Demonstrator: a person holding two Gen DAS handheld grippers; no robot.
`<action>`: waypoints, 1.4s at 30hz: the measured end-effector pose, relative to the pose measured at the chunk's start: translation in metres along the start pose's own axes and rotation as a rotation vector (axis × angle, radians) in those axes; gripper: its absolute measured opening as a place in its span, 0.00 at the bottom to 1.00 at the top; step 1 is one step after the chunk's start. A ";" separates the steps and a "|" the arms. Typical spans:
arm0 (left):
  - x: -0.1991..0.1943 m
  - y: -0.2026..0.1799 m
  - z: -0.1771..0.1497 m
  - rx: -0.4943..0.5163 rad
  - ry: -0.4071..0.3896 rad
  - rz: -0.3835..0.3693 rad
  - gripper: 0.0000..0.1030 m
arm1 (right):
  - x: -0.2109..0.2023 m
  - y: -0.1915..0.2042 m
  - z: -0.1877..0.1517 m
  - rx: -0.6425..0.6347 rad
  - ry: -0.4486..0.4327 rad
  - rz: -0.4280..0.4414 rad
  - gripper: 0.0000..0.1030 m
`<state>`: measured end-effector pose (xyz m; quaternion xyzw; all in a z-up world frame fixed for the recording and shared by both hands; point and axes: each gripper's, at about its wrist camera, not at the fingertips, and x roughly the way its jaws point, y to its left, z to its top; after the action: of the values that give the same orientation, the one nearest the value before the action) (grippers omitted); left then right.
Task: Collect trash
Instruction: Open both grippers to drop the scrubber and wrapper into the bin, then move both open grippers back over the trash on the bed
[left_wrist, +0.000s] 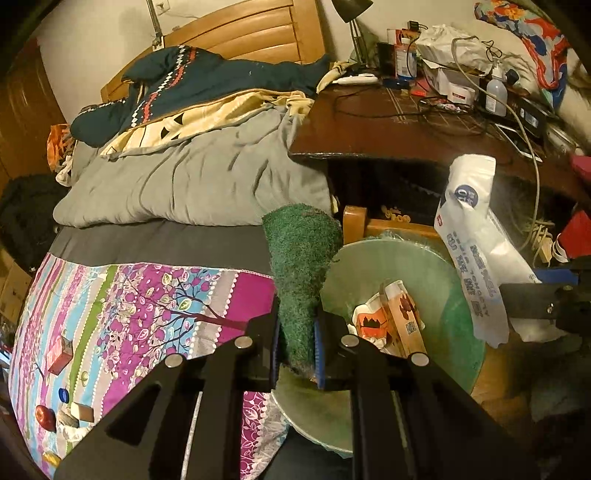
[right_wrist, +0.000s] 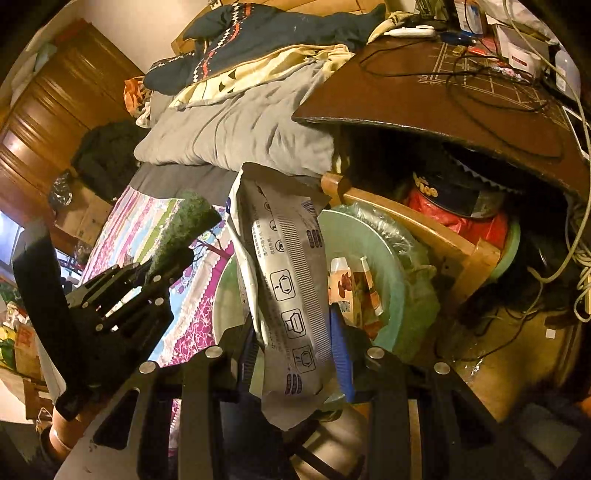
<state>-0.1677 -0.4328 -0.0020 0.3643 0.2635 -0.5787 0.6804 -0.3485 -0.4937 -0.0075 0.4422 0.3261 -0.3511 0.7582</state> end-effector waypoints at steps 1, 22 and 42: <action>0.001 0.000 0.000 -0.002 0.002 -0.001 0.12 | 0.001 -0.001 0.001 0.005 0.001 0.001 0.36; 0.018 0.017 -0.021 -0.096 0.080 -0.078 0.69 | 0.009 -0.003 0.004 0.002 -0.022 -0.017 0.62; -0.021 0.134 -0.100 -0.403 -0.024 0.257 0.69 | 0.014 0.115 -0.005 -0.266 -0.243 0.015 0.62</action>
<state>-0.0345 -0.3316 -0.0193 0.2447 0.3168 -0.4275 0.8105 -0.2476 -0.4515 0.0297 0.2949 0.2721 -0.3500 0.8465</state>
